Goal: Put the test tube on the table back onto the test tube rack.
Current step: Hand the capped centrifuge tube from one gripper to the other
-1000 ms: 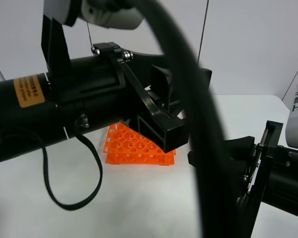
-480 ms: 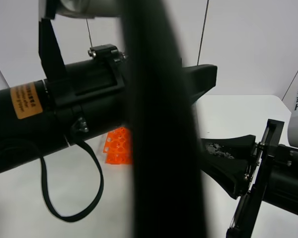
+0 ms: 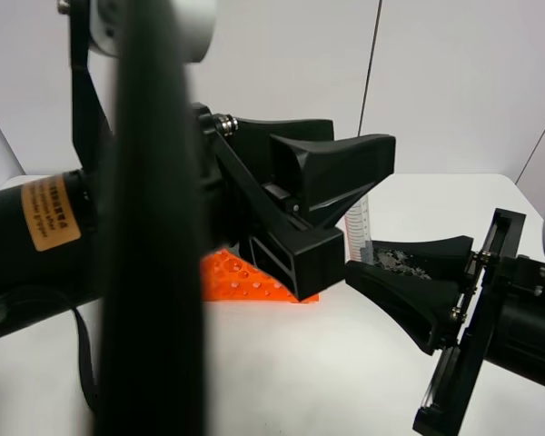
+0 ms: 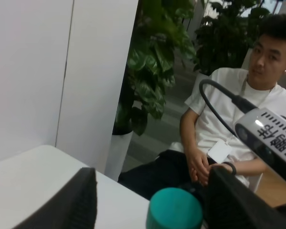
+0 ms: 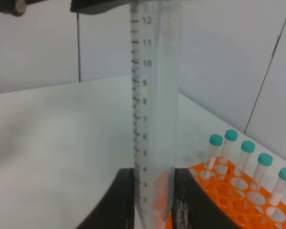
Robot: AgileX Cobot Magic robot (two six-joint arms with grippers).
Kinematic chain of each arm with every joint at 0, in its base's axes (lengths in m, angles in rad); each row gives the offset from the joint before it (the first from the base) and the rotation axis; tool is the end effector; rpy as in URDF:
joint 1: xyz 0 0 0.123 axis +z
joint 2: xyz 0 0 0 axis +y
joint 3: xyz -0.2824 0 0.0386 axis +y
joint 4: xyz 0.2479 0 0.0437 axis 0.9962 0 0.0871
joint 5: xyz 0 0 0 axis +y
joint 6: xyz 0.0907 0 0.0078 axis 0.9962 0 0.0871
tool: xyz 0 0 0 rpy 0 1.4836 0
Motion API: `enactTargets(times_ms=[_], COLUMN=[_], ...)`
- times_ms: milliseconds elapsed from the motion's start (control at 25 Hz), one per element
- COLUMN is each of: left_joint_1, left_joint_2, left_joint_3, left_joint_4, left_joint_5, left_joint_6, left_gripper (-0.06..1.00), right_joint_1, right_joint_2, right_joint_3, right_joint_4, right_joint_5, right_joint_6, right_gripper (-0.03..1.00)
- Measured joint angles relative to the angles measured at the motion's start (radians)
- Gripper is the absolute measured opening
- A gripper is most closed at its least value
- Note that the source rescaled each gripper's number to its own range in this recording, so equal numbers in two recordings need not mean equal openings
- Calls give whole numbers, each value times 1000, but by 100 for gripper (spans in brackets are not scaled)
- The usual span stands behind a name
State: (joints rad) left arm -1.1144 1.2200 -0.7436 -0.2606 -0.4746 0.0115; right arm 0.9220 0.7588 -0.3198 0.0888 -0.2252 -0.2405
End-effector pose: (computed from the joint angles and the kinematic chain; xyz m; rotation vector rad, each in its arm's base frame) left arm 0.1285 -0.2374 0.3330 0.5910 1.4663 -0.9765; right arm 0.0950 0.1223 0.2678 -0.8732 1.4929 0.5543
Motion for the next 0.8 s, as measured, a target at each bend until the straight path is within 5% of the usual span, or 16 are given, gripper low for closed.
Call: enactTargets(times_ms=[120,360,800], left_joint_1=[0,0,0], left_joint_2=[0,0,-1], left_joint_3=[0,0,29], left_joint_4=[0,1,11], left_joint_5=[-11,-23,-38], left_joint_6=[0,-1,-34], left_gripper=[97,59,53], right_joint_1=[0,0,0], right_joint_2=[0,0,0], right_joint_3=[0,0,0], right_joint_4=[0,0,3], right_joint_5=[-3,-14,-45], right_joint_6=[-2,-2,-2], right_gripper=[1,1,1])
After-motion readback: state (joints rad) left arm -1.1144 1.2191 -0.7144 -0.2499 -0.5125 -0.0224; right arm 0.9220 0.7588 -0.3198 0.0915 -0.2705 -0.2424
